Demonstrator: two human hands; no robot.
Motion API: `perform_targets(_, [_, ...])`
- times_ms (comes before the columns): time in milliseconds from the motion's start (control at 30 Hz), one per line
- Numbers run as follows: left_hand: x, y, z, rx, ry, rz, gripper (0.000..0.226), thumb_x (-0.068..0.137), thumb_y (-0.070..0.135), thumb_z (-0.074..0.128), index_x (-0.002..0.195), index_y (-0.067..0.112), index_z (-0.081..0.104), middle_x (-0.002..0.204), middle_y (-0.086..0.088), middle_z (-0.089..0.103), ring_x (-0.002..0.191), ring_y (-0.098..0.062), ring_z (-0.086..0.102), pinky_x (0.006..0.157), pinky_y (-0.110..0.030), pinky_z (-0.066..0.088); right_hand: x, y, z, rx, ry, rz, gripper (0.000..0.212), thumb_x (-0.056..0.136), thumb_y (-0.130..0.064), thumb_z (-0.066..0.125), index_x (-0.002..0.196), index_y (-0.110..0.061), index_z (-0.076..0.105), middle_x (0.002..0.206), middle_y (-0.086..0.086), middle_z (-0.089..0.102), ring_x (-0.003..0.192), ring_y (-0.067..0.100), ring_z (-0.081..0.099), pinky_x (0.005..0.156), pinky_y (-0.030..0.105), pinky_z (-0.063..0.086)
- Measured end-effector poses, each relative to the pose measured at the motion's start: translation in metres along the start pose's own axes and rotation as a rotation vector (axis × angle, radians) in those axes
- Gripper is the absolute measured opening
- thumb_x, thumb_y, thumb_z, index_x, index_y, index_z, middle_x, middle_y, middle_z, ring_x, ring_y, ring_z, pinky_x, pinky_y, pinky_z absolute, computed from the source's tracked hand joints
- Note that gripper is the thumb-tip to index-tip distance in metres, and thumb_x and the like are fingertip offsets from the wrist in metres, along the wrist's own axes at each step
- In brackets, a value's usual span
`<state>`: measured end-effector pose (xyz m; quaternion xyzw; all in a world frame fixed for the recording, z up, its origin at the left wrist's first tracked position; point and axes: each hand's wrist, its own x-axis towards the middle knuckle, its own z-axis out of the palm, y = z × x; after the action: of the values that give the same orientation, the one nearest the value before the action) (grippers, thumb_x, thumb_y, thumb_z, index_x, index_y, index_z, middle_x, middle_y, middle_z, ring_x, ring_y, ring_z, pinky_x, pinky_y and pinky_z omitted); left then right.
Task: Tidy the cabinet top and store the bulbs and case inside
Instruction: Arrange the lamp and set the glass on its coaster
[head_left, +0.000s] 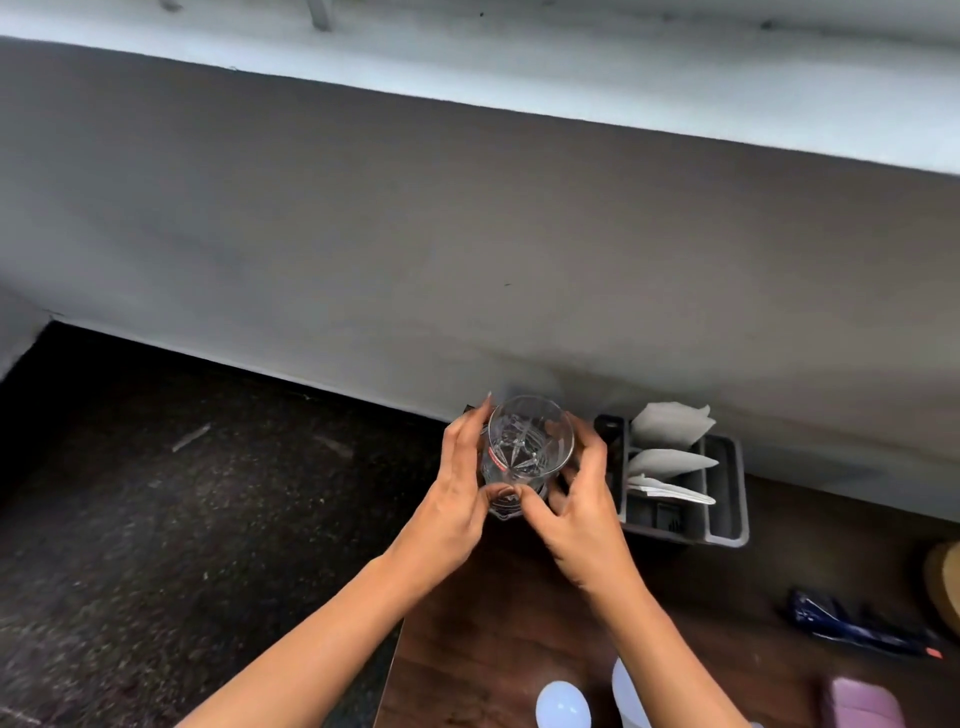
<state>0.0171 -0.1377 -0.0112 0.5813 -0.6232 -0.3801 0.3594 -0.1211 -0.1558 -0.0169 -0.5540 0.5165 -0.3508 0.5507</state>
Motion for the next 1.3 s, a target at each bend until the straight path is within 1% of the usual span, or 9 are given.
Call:
perform_targets(133, [0.002,-0.006,0.000,0.040,-0.004,0.023,0.088,0.080,-0.017,0.050,0.137,0.035,0.009,0.134,0.018,0.013,0.127,0.020,0.017,0.100,0.003,0.020,0.003,0.004,0.002,-0.035,-0.008,0.008,0.070,0.065,-0.034,0.059,0.125,-0.041,0.024,0.136,0.005,0.039,0.127,0.015,0.043,0.104,0.047,0.041])
perform_targets(367, [0.004,-0.014,-0.001,0.046,0.000,0.052,0.086,0.078,-0.017,0.051,0.137,0.033,0.014,0.136,0.016,0.014,0.129,0.014,0.020,0.101,-0.001,0.025,0.005,0.008,0.005,-0.047,0.013,0.029,0.068,0.065,-0.033,0.061,0.124,-0.038,0.025,0.135,0.008,0.040,0.126,0.018,0.044,0.102,0.049,0.042])
perform_targets(667, [0.000,-0.020,0.000,0.002,-0.002,0.064,0.089,0.079,-0.015,0.054,0.133,0.041,0.011,0.132,0.040,0.010,0.128,0.009,0.027,0.098,-0.004,0.033,0.000,0.004,0.006,-0.093,0.008,0.028,0.070,0.066,-0.037,0.062,0.125,-0.038,0.023,0.135,0.009,0.038,0.127,0.016,0.042,0.104,0.046,0.042])
perform_targets(867, [-0.004,-0.024,0.001,0.008,0.007,0.043,0.090,0.080,-0.016,0.053,0.132,0.042,0.008,0.136,0.019,0.012,0.128,0.007,0.029,0.095,0.000,0.032,-0.001,0.003,0.008,-0.143,0.001,0.018,0.074,0.065,-0.040,0.061,0.128,-0.031,0.023,0.134,0.008,0.039,0.127,0.017,0.042,0.102,0.047,0.043])
perform_targets(967, [-0.004,-0.020,0.001,-0.022,-0.002,0.036,0.086,0.080,-0.017,0.051,0.133,0.041,0.014,0.136,0.017,0.013,0.128,-0.011,0.036,0.093,0.000,0.034,-0.001,-0.001,0.009,-0.148,0.005,0.038,0.070,0.065,-0.040,0.061,0.125,-0.037,0.024,0.134,0.008,0.039,0.127,0.019,0.042,0.102,0.047,0.043])
perform_targets(1067, [-0.006,-0.016,-0.001,-0.053,-0.012,0.018,0.087,0.082,-0.015,0.049,0.133,0.044,0.011,0.138,0.019,0.013,0.130,-0.010,0.036,0.093,-0.001,0.035,-0.003,-0.007,0.009,-0.192,-0.001,0.048,0.076,0.068,-0.033,0.064,0.130,-0.030,0.020,0.136,0.009,0.037,0.128,0.020,0.041,0.103,0.046,0.042])
perform_targets(1200, [-0.012,-0.019,0.002,-0.032,-0.021,-0.013,0.095,0.084,-0.009,0.050,0.135,0.054,-0.002,0.144,0.026,0.007,0.138,-0.007,0.025,0.108,-0.016,0.032,-0.006,-0.010,0.008,-0.266,-0.040,0.062,0.092,0.075,-0.011,0.071,0.141,-0.012,0.007,0.147,0.010,0.026,0.135,0.018,0.031,0.112,0.031,0.029])
perform_targets(1267, [-0.015,-0.018,0.004,0.000,0.013,-0.017,0.095,0.084,-0.005,0.054,0.139,0.046,-0.005,0.150,0.018,0.002,0.142,-0.011,0.016,0.115,-0.031,0.027,-0.010,-0.010,0.008,-0.246,-0.016,0.067,0.093,0.076,-0.010,0.069,0.143,-0.013,0.003,0.150,0.011,0.022,0.138,0.018,0.027,0.114,0.036,0.027])
perform_targets(1300, [-0.016,-0.016,0.005,0.021,0.044,-0.004,0.095,0.083,-0.004,0.056,0.140,0.041,-0.004,0.151,0.014,-0.001,0.143,-0.010,0.011,0.116,-0.030,0.023,-0.012,-0.010,0.008,-0.219,0.003,0.075,0.092,0.077,-0.009,0.067,0.143,-0.015,0.003,0.151,0.011,0.020,0.139,0.018,0.025,0.114,0.041,0.028])
